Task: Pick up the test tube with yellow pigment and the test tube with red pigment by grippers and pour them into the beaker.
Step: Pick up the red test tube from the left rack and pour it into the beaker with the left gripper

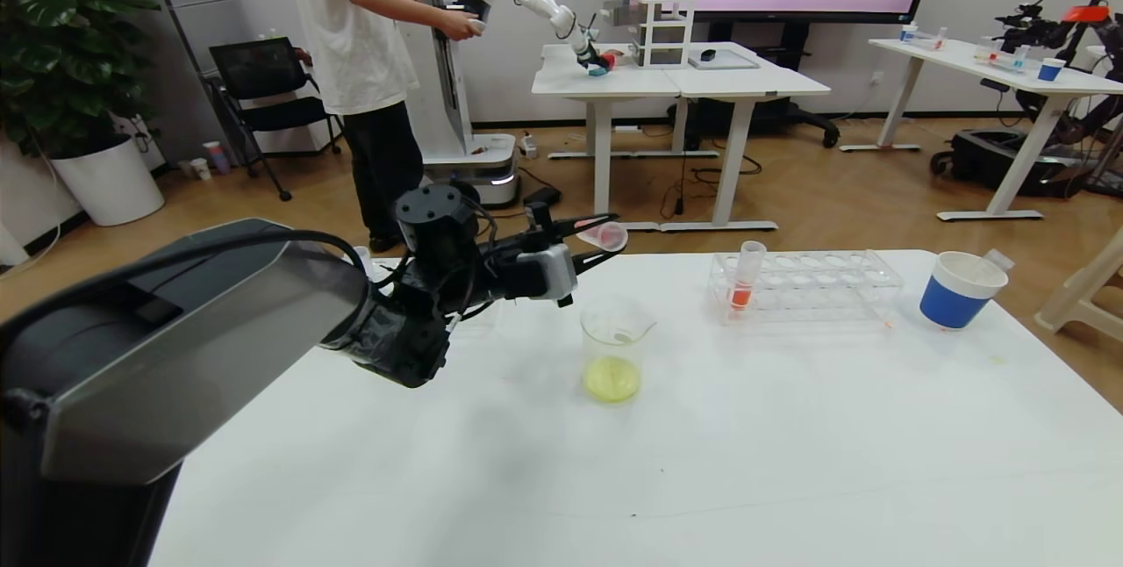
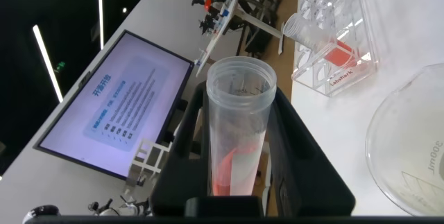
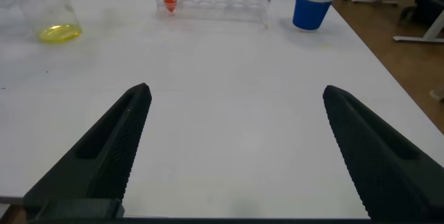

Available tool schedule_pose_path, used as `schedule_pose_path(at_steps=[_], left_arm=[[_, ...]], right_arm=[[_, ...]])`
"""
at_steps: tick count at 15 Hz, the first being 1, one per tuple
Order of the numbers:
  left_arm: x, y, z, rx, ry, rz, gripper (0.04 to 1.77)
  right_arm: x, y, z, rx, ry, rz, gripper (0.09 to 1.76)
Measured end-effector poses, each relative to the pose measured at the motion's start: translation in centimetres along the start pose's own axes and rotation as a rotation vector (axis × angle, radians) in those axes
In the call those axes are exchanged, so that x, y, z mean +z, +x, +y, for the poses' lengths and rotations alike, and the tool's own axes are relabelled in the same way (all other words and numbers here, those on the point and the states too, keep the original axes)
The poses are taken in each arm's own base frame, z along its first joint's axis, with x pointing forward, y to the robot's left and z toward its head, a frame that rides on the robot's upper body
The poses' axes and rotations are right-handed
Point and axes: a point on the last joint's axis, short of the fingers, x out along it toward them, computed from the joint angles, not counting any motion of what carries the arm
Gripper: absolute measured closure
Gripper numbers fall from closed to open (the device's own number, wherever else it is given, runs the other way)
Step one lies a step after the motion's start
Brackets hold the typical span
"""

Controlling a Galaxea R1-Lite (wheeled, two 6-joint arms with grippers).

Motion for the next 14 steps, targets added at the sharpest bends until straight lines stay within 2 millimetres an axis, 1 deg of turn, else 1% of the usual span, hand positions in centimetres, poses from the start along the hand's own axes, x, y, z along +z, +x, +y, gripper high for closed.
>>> schedule_pose_path(at_steps=[3,14], left_arm=[[-0.4,0.2,-0.5,-0.012,0.095,-0.012,1.31],[-1.6,0.0,-2.1,-0.037,0.285,0.004,1.31]], right_arm=[[0.0,0.0,0.0,0.0,0.0,0.0,0.12],[0.0,0.0,0.0,0.0,0.0,0.0,0.12]])
